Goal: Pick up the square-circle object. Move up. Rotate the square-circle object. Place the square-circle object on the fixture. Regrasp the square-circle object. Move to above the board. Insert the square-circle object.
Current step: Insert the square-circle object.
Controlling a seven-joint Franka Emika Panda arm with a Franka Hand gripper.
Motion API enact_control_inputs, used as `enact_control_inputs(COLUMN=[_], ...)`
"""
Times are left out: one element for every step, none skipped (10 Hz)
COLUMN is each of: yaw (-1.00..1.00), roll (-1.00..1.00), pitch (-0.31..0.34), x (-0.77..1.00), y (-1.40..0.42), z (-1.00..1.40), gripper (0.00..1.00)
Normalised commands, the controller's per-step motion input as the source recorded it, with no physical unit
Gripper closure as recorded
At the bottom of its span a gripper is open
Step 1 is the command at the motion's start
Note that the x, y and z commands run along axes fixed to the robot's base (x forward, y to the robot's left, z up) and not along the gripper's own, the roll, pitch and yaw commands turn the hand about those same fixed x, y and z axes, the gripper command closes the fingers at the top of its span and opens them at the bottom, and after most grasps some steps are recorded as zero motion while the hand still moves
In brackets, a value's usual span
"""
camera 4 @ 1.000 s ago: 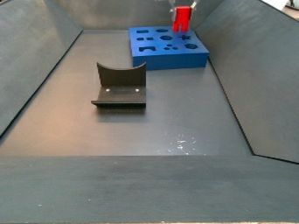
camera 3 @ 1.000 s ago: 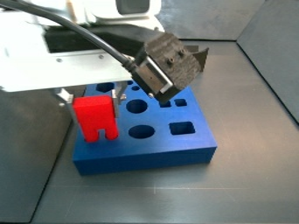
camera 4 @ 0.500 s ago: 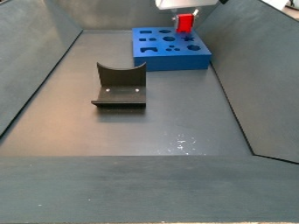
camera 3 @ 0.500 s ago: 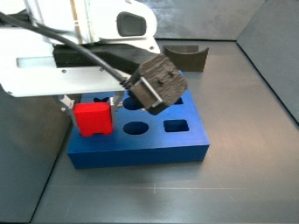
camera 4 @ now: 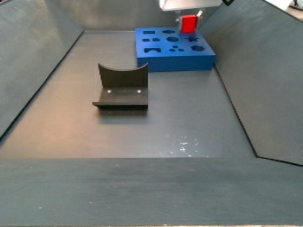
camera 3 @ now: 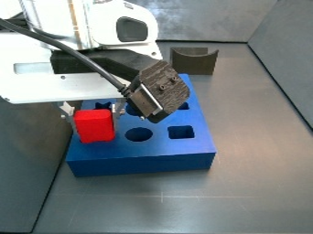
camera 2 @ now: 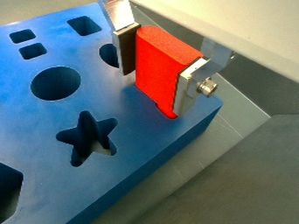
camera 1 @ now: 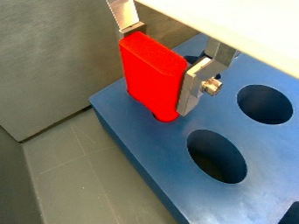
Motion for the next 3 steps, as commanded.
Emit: enact_control_inputs(yaw=[0.01, 0.0, 0.0], roll=[0.0, 0.02, 0.0], pitch=[-0.083, 0.0, 0.0], x=[0.14, 0.0, 0.0], y=[-0.12, -0.02, 0.0], z=[-1.0, 0.0, 0.0], gripper=[1.0, 1.0, 1.0])
